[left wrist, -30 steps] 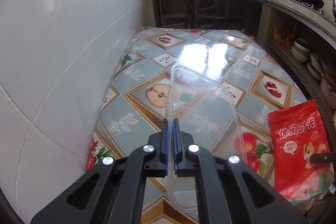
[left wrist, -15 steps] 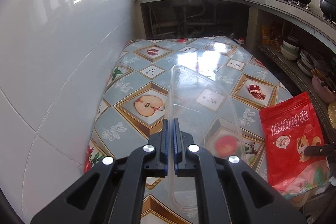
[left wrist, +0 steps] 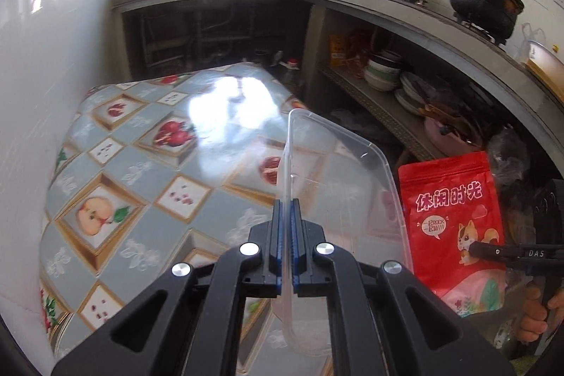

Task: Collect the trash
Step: 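Lift the bag and box and carry both over the blue wastebasket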

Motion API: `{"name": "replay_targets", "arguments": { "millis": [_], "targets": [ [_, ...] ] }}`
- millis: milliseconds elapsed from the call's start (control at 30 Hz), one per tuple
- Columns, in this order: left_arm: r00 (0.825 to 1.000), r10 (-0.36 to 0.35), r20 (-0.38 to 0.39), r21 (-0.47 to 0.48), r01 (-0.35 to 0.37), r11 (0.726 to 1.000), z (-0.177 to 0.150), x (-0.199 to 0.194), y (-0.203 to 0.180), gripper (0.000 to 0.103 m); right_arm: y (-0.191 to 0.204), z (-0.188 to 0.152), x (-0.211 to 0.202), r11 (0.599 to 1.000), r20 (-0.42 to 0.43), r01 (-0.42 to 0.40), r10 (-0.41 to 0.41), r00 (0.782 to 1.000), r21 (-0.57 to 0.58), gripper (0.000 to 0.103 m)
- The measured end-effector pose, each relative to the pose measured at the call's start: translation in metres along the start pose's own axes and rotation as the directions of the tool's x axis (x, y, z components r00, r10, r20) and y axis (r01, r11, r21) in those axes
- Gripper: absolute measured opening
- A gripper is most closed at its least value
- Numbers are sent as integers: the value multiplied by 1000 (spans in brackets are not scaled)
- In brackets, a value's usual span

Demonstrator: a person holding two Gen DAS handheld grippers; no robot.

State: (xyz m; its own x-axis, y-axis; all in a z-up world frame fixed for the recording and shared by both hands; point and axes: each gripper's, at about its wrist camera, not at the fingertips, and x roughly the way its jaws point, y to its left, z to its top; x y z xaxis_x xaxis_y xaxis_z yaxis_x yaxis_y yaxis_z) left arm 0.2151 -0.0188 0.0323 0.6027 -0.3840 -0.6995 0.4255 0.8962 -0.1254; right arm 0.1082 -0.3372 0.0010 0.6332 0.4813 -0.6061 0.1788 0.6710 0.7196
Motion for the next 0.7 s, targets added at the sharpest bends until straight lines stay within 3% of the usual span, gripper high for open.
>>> {"name": "replay_targets", "arguments": {
  "millis": [67, 167, 333, 433, 567, 633, 700],
  "targets": [
    [998, -64, -13, 41, 64, 997, 13, 15, -30, 3, -10, 4, -30, 999, 76, 47, -47, 996, 10, 0],
    [986, -160, -54, 87, 164, 983, 32, 42, -77, 3, -26, 4, -76, 989, 191, 145, -149, 970, 31, 0],
    [946, -275, -170, 146, 301, 943, 58, 98, -159, 3, -55, -1, -127, 944, 313, 310, -331, 890, 116, 0],
    [925, -289, -246, 203, 340, 918, 66, 134, -212, 3, -77, -2, -138, 905, 326, 387, -425, 844, 178, 0],
    [900, -253, -354, 267, 357, 895, 67, 194, -273, 3, -110, -1, -130, 851, 290, 466, -522, 802, 243, 0],
    [881, -230, -413, 272, 360, 892, 64, 226, -296, 3, -127, 2, -121, 812, 265, 525, -581, 770, 255, 0],
    [856, -199, -478, 264, 356, 897, 60, 263, -316, 3, -144, 7, -108, 783, 231, 563, -618, 752, 264, 0]
  ]
}}
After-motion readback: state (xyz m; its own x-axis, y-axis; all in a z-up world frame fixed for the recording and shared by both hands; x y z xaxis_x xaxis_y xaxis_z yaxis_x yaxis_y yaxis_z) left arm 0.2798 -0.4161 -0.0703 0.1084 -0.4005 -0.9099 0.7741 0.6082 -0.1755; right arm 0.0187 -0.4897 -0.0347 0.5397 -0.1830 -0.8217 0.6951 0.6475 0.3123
